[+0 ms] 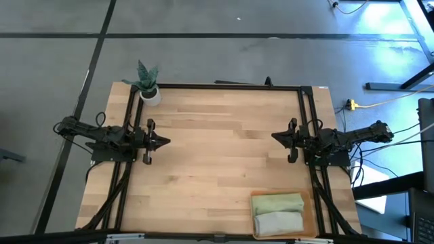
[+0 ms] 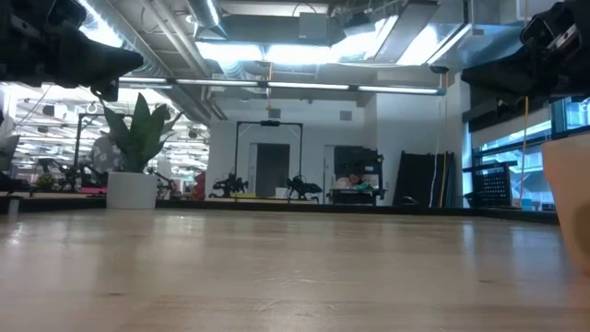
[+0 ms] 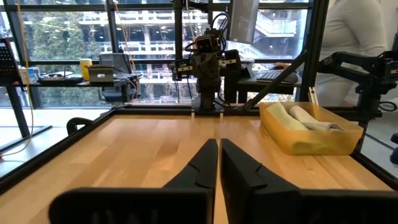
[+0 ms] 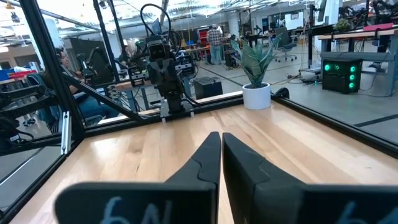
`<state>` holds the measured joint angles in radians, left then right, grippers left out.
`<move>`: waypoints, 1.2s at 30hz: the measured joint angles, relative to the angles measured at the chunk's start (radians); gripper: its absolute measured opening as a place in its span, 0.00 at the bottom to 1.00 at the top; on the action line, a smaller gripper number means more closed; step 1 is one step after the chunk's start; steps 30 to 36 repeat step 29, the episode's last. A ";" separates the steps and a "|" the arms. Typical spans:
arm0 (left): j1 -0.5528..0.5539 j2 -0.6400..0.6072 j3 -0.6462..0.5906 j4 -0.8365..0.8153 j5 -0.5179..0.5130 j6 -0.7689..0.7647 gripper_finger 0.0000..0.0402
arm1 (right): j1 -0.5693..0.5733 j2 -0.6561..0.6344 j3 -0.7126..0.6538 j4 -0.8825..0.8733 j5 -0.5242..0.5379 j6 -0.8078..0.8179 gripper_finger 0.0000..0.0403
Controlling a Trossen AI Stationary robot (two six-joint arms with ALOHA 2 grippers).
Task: Roll microfiber towels into tight, uniform cylinder then place into a basket
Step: Return to Home Position
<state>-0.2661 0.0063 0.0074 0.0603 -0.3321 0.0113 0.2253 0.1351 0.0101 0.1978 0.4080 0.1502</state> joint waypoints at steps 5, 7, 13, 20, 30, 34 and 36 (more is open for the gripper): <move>0.000 0.000 0.000 0.000 0.000 0.000 0.00 | 0.000 0.000 0.000 0.000 0.000 0.000 0.05; 0.000 0.000 0.000 0.000 0.000 0.000 0.00 | 0.000 0.000 0.000 0.000 0.000 0.000 0.05; 0.000 0.000 0.000 0.000 0.000 0.000 0.03 | 0.000 0.000 0.000 0.000 0.000 -0.002 0.05; 0.000 0.000 0.000 0.000 0.000 0.000 0.06 | 0.000 0.000 0.000 0.000 0.000 -0.002 0.05; 0.000 0.000 0.000 0.000 0.000 0.000 0.06 | 0.000 0.000 0.000 0.000 0.000 -0.002 0.05; 0.000 0.000 0.000 0.000 0.000 0.000 0.06 | 0.000 0.000 0.000 0.000 0.000 -0.002 0.05; 0.000 0.000 0.000 0.000 0.000 0.000 0.06 | 0.000 0.000 0.000 0.000 0.000 -0.002 0.05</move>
